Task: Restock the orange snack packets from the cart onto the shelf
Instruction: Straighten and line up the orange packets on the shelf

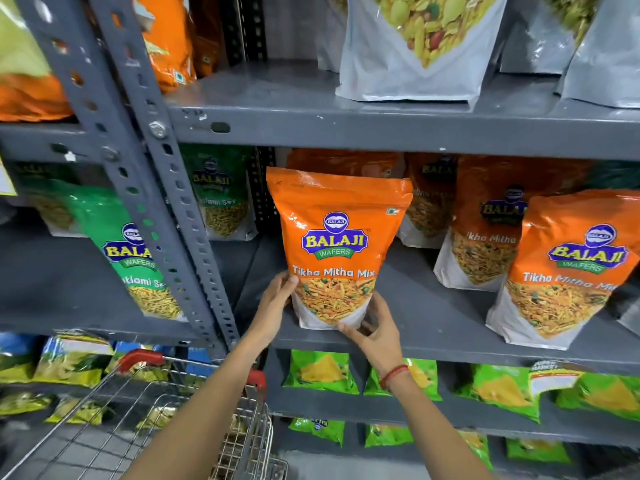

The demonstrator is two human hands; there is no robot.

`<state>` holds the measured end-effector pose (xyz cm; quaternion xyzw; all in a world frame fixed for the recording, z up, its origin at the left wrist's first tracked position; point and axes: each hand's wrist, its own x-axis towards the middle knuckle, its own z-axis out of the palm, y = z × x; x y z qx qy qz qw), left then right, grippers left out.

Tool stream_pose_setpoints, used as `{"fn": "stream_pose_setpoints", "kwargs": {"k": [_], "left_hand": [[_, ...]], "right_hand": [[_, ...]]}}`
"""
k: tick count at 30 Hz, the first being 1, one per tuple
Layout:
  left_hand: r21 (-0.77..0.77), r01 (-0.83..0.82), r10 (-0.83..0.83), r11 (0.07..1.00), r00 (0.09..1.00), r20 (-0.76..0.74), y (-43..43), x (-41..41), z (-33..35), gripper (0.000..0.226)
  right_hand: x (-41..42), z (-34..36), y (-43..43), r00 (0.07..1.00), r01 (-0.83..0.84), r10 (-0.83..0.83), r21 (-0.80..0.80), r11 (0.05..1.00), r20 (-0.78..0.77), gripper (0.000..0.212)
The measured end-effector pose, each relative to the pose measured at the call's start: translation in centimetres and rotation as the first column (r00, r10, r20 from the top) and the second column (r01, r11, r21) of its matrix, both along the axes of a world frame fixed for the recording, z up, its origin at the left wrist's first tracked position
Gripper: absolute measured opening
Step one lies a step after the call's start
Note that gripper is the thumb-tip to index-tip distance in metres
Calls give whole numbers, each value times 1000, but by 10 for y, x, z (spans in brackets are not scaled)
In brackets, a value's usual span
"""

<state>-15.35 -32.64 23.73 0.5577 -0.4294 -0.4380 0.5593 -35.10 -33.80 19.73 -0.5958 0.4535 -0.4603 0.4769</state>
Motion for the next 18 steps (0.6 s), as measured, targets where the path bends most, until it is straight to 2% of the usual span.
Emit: {"fn": "stream_pose_setpoints", "kwargs": {"k": [3,5,6,7,9,10,14,17,18], "left_hand": [[-135,-68,70,988,997,13,-4,1,48,91],[-230,-100,105,968,994,12,-11,1,87,102],[-260,-121,125,958,992,0,-16,1,106,94],[-281,-144,143,949,989,-25,-23,2,120,74],[-327,-197,193,924,980,-45,-35,2,143,21],[-344,-219,223,913,974,-29,-38,2,150,11],[-348,-305,291,887,952,-92,-39,-1,154,12],[-378,-342,322,860,939,-117,-37,-4,151,11],[-390,-352,335,851,935,-113,-36,-9,148,19]], "right_hand": [[-5,9,-14,999,-28,29,21,999,-32,97],[-7,15,-25,992,-108,110,24,994,-57,98],[-8,17,-30,986,-143,145,34,989,-79,96],[-8,16,-32,981,-156,161,49,987,-107,93],[-7,14,-35,977,-136,145,65,989,-155,81],[-7,13,-35,977,-124,135,71,990,-167,76],[-8,11,-35,975,-122,132,65,990,-177,64],[-9,12,-34,973,-148,156,61,987,-168,65],[-12,10,-34,975,-161,168,59,985,-147,69]]}}
